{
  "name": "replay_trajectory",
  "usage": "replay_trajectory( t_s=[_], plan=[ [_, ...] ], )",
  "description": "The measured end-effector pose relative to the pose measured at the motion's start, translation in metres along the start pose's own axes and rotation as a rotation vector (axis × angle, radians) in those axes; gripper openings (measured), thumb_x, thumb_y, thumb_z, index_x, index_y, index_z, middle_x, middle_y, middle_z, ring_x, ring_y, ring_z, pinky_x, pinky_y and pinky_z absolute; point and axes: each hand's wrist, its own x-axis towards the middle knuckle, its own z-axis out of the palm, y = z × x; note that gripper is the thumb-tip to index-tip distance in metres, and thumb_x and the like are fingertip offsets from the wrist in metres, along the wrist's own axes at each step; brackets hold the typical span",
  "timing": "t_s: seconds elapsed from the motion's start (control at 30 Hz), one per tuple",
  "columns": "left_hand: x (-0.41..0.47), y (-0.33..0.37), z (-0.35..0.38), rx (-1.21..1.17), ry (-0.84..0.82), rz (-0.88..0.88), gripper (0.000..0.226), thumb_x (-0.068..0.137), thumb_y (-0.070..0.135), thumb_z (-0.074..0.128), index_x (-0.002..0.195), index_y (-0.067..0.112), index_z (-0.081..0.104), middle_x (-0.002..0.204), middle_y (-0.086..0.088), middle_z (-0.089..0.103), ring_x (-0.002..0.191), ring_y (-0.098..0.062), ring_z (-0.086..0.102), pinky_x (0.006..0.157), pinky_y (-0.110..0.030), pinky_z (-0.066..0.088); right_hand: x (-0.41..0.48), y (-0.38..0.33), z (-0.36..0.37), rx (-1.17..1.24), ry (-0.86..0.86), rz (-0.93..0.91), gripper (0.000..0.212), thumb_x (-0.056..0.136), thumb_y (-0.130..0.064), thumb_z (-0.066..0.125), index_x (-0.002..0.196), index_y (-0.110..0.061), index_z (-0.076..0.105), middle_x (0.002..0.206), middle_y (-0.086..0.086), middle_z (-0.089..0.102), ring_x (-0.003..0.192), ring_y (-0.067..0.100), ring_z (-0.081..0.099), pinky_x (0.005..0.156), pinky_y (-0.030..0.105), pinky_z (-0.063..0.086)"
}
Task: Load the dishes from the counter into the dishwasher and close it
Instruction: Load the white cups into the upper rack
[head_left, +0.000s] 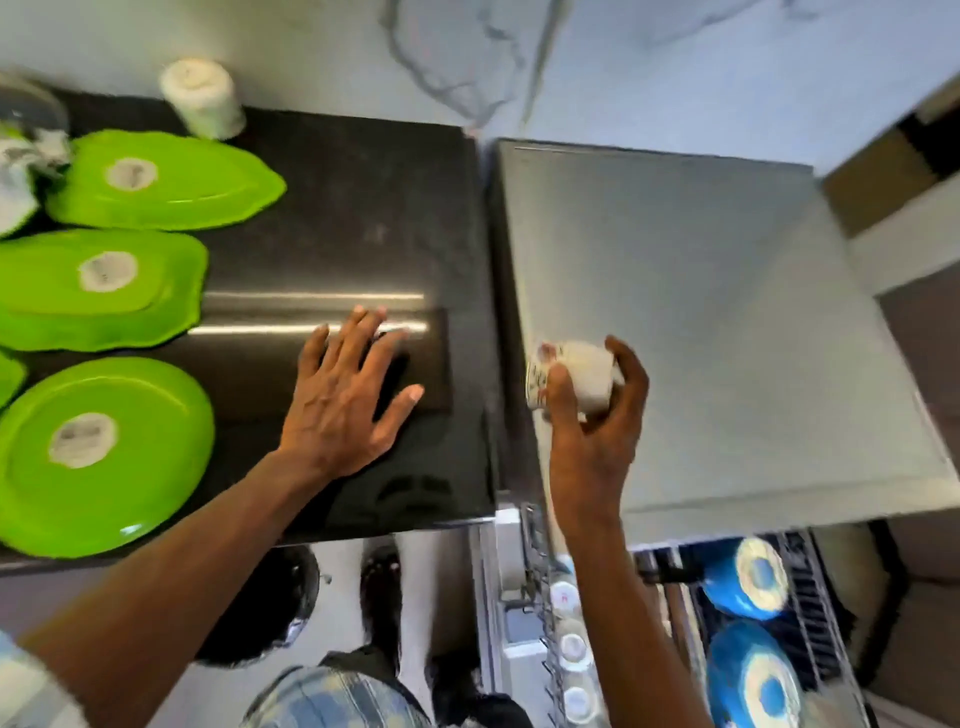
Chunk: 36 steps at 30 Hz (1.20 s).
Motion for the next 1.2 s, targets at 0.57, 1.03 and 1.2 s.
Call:
replay_trajectory(
  t_s=[0.57, 1.03, 1.2],
  plan=[
    [0.062, 0.337, 0.153, 0.071, -0.408, 0.821, 0.104, 0.084, 0.090, 0.038, 0.166, 0.030, 0.013, 0.176, -0.004, 0.007, 0.162, -0.025, 0.004, 0.130, -0.053, 0.007, 0.008, 0.156, -0.360, -0.279, 0.608, 0.516, 0.066, 0.081, -0.028, 0.085, 0.136, -0.020, 0.050, 0.115, 0.003, 0.060, 0.080, 0.008, 0.061, 0.062, 0.006, 0.044],
    [0.064, 0.339, 0.161, 0.051, -0.413, 0.759, 0.106, 0.077, 0.089, 0.046, 0.164, 0.034, 0.021, 0.176, 0.005, 0.009, 0.163, -0.019, 0.003, 0.129, -0.053, 0.012, 0.146, 0.320, -0.350, -1.007, -0.136, 0.401, 0.066, 0.093, -0.036, 0.065, 0.145, -0.002, 0.043, 0.149, 0.020, 0.045, 0.144, 0.037, 0.034, 0.120, 0.040, 0.025],
    [0.063, 0.340, 0.162, 0.041, -0.390, 0.752, 0.104, 0.078, 0.088, 0.047, 0.164, 0.034, 0.024, 0.175, 0.005, 0.012, 0.163, -0.018, 0.006, 0.129, -0.052, 0.013, 0.151, 0.341, -0.348, -1.275, -0.302, 0.391, 0.070, 0.099, -0.035, 0.051, 0.156, -0.006, 0.025, 0.165, 0.026, 0.015, 0.153, 0.042, 0.013, 0.123, 0.046, 0.022]
  ],
)
